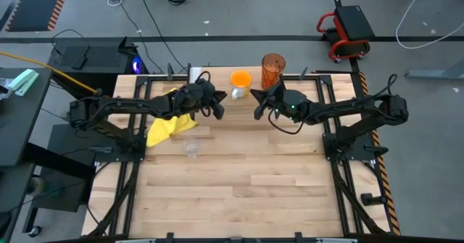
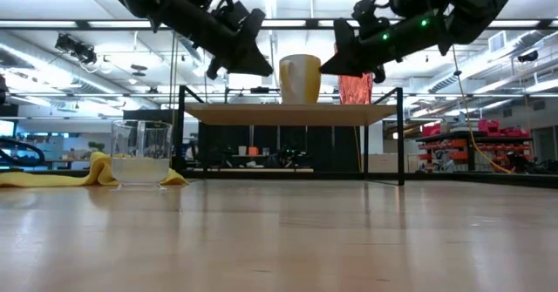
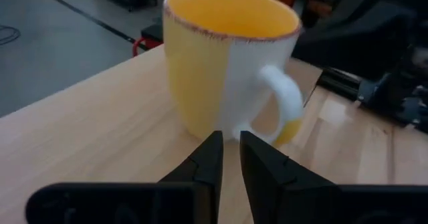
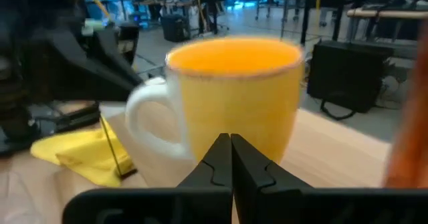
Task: Stack small to large cups/mugs on shelf
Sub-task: Put the yellow mug on the shelf
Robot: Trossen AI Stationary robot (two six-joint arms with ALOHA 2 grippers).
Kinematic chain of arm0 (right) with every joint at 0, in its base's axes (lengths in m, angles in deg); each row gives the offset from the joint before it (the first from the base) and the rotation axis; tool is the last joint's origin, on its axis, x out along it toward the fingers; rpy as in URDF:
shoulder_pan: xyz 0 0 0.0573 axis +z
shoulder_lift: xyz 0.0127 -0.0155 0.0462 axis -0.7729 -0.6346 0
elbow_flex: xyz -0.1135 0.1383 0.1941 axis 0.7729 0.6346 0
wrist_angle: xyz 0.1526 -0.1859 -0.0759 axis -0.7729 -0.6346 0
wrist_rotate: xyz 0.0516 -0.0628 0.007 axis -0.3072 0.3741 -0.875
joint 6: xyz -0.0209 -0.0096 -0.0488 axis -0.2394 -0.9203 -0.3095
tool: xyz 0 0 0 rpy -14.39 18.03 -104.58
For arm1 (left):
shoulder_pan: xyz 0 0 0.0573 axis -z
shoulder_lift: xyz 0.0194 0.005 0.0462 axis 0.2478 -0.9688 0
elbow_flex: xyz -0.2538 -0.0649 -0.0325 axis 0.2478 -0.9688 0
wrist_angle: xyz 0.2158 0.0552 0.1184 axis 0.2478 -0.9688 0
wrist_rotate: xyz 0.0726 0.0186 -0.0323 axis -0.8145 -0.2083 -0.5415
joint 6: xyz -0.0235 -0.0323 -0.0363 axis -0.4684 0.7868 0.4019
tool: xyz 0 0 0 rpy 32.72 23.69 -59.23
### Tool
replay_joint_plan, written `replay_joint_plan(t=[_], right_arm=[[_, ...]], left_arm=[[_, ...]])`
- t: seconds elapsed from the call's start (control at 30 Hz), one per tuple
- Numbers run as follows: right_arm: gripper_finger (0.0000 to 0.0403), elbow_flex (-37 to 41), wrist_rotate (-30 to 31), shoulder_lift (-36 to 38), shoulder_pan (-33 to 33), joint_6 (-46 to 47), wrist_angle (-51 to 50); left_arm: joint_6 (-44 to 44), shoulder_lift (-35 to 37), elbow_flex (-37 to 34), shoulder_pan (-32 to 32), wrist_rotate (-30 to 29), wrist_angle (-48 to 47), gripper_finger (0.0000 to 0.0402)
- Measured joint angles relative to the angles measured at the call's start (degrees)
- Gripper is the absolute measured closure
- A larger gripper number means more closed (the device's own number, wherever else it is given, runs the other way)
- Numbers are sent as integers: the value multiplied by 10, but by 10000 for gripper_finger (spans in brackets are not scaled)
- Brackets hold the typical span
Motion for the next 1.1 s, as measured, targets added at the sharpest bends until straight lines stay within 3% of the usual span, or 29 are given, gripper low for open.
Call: replay_joint_plan(t=[0.43,0.73,1.1], right_arm=[[403,-10,-5,-78,-17,0,63],[403,-58,-5,-104,-13,-1,40],[403,-59,6,-103,2,-5,7]], left_arm=[[4,-37,0,-8,27,43,341],[5,-41,0,-6,40,59,348],[4,-41,0,1,42,55,342]])
